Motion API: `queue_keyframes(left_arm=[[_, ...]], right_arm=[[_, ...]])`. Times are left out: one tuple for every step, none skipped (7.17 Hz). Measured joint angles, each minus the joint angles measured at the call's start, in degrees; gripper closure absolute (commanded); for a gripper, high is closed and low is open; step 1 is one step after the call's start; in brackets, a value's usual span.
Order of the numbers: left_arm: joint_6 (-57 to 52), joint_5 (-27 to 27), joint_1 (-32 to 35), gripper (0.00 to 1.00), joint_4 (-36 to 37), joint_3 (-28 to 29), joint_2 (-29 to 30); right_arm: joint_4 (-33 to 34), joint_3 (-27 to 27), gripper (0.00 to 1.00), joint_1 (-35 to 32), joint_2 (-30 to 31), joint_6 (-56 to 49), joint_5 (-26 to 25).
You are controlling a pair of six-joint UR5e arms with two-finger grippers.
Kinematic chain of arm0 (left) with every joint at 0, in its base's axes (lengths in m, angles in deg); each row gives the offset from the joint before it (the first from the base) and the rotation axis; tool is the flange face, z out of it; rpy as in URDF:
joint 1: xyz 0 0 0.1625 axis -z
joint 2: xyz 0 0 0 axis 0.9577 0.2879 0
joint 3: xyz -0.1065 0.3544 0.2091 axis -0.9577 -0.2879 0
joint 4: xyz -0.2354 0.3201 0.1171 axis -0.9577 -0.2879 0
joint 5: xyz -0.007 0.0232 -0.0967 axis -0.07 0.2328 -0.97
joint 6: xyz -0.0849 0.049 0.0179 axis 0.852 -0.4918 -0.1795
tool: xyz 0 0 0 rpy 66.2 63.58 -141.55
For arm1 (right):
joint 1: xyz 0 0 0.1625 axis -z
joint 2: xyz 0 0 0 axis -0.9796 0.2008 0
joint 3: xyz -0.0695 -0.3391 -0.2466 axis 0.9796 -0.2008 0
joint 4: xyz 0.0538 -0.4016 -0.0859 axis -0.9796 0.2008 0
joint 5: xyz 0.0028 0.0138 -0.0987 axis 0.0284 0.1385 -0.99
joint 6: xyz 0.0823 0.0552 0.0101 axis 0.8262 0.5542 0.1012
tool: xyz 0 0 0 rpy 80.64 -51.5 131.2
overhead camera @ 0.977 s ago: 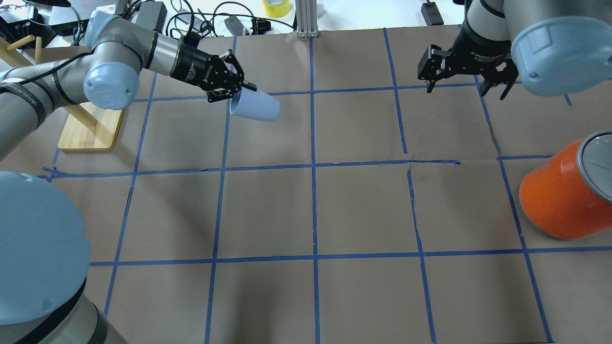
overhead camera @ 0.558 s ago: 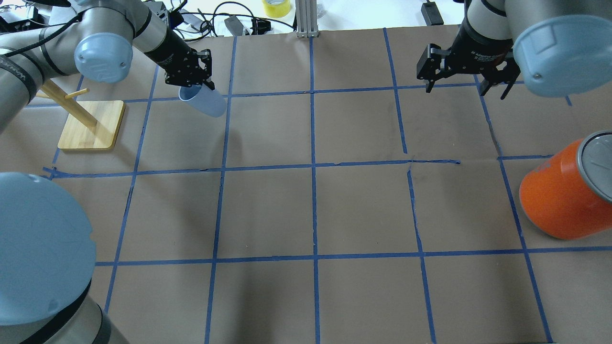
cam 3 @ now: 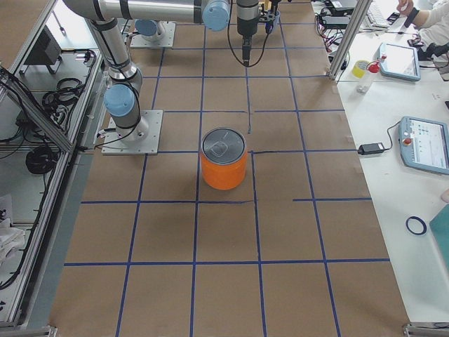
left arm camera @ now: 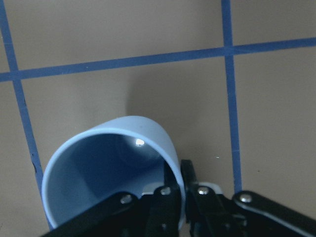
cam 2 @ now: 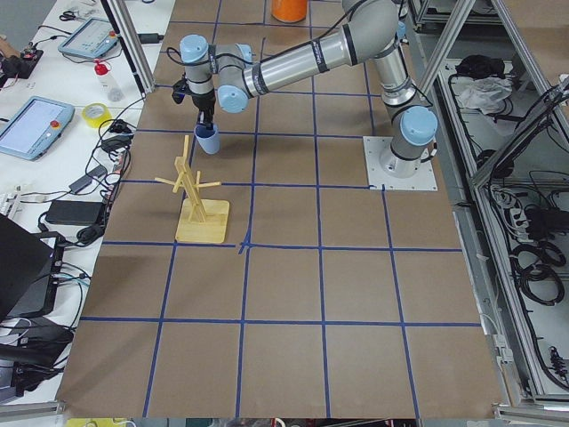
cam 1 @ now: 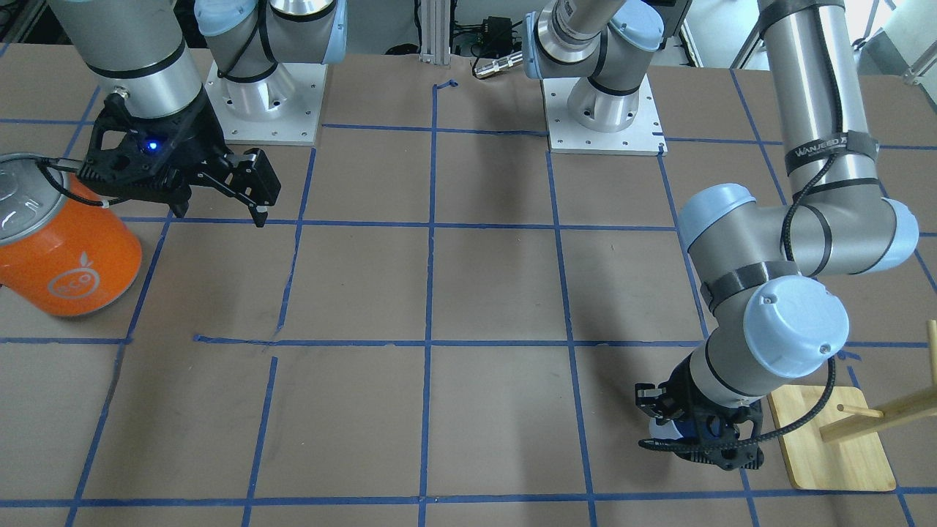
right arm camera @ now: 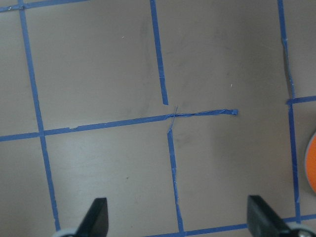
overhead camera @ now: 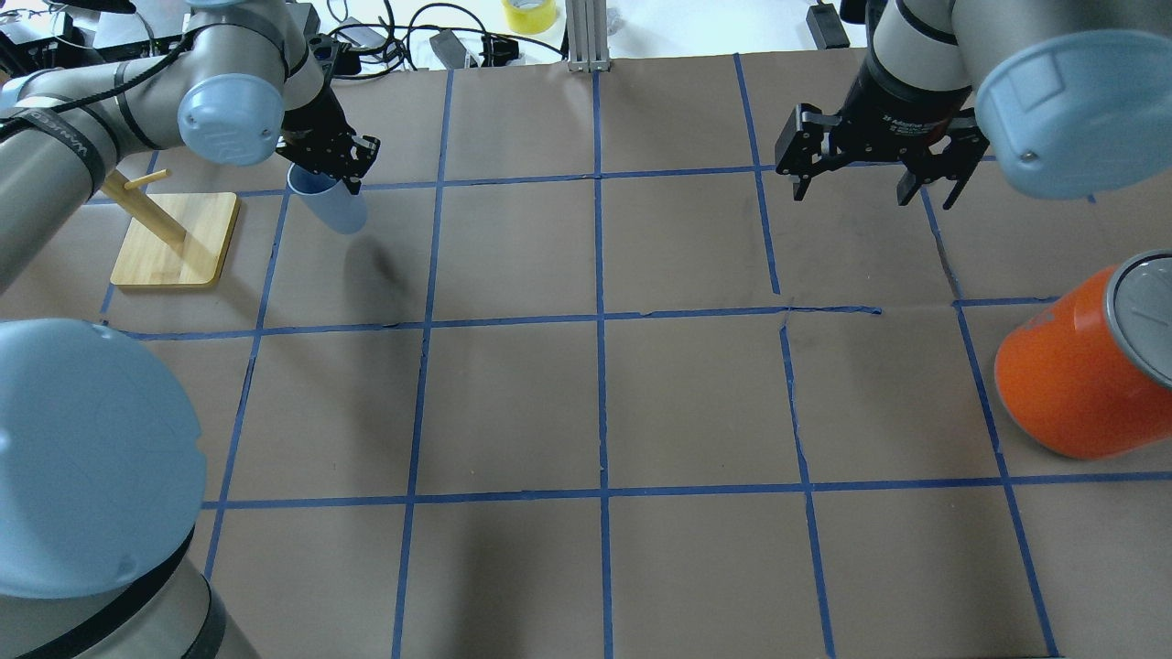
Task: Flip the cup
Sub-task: 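Lift the cup with the left gripper, turning it upright toward the wooden stand, then set the cup upright on the table and open the left gripper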
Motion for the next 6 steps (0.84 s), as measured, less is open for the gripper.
queue_keyframes(left_arm=[[-0.3,1.4,0.0,0.24,0.1,-0.6,0.2],[-0.4,2.1,0.1,0.22,0.1,-0.9,0.3],[-0.3,2.3,0.1,0.19,0.1,-1.0,0.3],[-0.1,2.4,0.1,0.10,-0.1,-0.9,0.1],[0.1,2.4,0.3,0.00,-0.5,-0.6,-0.9],[0.2,2.4,1.1,0.00,-1.5,0.0,-2.6]], right_arm=[[-0.1,0.0,0.00,0.0,-0.2,0.0,1.1],[-0.6,-0.1,0.00,0.0,-0.6,-0.2,1.2],[-1.5,-0.1,0.00,0.0,-1.0,-0.8,1.1],[-2.4,-0.3,0.00,0.1,-1.5,-2.3,0.7],[-2.8,-0.7,0.00,0.2,-2.1,-5.0,0.2],[-2.8,-0.8,0.00,0.2,-2.5,-6.7,-0.3]])
